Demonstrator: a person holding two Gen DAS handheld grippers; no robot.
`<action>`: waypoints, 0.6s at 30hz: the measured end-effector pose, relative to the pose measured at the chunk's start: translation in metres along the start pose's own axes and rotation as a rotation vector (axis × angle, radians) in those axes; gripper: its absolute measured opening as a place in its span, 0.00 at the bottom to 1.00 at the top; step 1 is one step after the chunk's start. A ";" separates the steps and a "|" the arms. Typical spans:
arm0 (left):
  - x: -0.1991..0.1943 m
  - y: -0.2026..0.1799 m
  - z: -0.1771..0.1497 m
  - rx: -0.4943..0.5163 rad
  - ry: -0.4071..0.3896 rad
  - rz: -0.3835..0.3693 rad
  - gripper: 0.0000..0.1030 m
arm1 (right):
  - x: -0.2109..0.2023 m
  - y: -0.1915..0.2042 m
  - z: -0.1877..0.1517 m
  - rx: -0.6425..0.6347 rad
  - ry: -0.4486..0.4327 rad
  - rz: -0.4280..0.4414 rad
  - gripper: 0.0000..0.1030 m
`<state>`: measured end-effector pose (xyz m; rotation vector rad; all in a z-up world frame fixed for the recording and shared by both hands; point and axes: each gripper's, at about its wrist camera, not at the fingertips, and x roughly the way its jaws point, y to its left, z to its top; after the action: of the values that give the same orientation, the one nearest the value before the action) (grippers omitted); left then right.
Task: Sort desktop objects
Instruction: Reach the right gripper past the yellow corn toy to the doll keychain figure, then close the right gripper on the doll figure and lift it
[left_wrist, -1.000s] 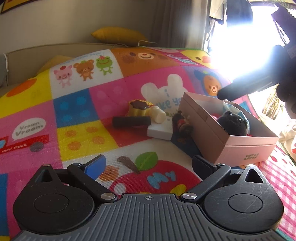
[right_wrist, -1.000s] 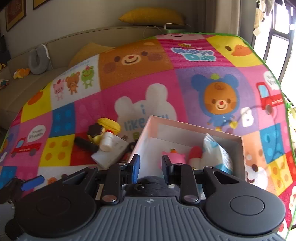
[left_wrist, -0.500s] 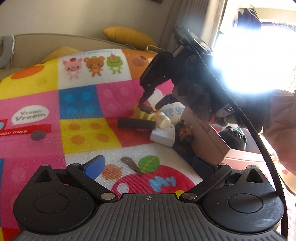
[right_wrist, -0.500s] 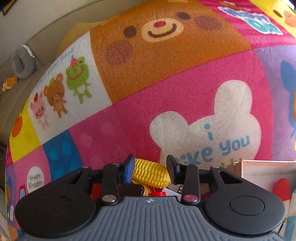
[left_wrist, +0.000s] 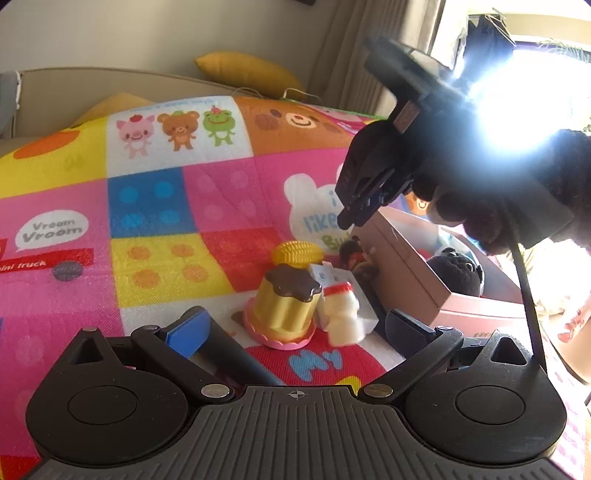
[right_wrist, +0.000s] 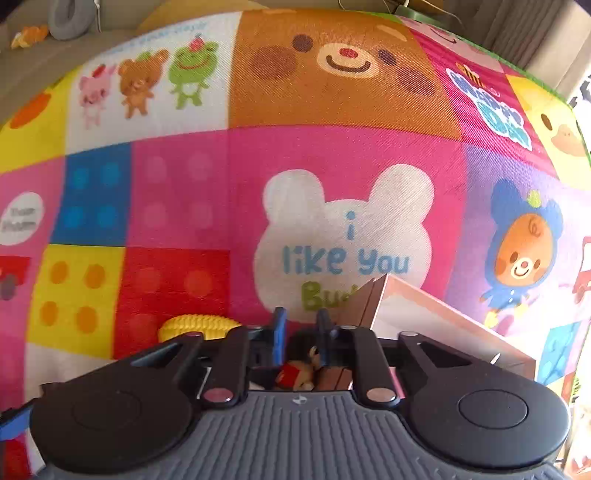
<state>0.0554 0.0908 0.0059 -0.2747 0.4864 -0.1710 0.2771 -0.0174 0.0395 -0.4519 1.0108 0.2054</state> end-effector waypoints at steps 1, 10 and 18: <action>0.000 0.000 0.000 -0.002 -0.001 -0.002 1.00 | 0.008 -0.002 0.003 0.009 0.013 -0.015 0.10; -0.013 0.016 0.004 -0.095 -0.078 0.011 1.00 | 0.003 0.013 -0.022 -0.049 -0.004 -0.039 0.16; -0.038 0.015 0.001 -0.102 -0.036 0.053 1.00 | -0.057 0.000 -0.048 -0.038 -0.009 0.147 0.22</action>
<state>0.0240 0.1137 0.0192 -0.3635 0.4663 -0.0897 0.2100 -0.0369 0.0664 -0.4107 1.0340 0.3584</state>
